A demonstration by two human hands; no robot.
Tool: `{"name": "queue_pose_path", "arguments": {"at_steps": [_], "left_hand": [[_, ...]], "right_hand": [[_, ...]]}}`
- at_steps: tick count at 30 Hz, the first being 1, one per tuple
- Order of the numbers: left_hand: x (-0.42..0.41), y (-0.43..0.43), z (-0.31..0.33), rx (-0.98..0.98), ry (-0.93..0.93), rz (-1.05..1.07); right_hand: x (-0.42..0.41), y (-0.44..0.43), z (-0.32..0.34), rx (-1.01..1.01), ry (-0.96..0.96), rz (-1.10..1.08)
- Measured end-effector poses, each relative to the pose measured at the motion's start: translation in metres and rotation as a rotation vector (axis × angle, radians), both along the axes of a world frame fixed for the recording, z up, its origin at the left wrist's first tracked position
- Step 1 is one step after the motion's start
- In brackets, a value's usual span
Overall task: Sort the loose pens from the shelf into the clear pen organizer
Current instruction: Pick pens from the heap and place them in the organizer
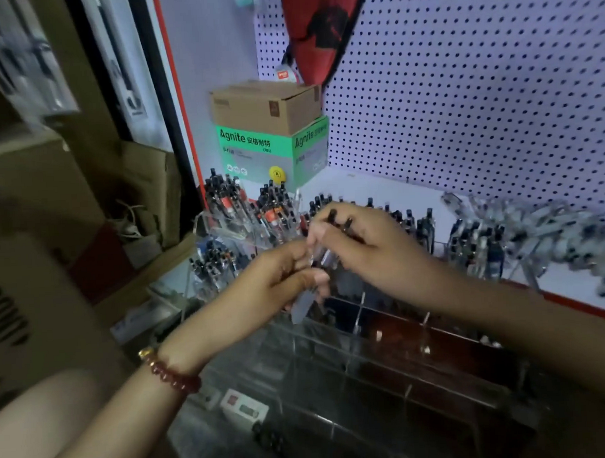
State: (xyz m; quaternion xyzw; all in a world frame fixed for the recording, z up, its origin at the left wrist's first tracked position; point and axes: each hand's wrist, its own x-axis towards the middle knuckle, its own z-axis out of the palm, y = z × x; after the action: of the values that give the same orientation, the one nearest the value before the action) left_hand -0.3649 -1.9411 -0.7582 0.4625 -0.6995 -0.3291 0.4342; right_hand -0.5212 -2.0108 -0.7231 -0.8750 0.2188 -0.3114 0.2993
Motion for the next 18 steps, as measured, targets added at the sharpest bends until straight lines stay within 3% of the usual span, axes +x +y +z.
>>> {"name": "queue_pose_path", "arguments": {"at_steps": [3, 7, 11, 18], "left_hand": [[0.02, 0.002, -0.014, 0.022, -0.065, 0.135], [0.046, -0.001, -0.027, -0.057, -0.349, 0.355], [0.045, 0.002, -0.034, -0.068, -0.459, 0.413], [0.034, 0.002, -0.047, 0.008, -0.617, 0.383]], "right_hand": [[0.004, 0.001, -0.001, -0.198, 0.032, -0.121], [0.011, -0.003, -0.008, -0.483, 0.324, -0.231], [0.014, -0.01, -0.018, -0.52, 0.5, -0.27], [0.024, -0.016, -0.044, -0.395, 0.695, -0.165]]}}
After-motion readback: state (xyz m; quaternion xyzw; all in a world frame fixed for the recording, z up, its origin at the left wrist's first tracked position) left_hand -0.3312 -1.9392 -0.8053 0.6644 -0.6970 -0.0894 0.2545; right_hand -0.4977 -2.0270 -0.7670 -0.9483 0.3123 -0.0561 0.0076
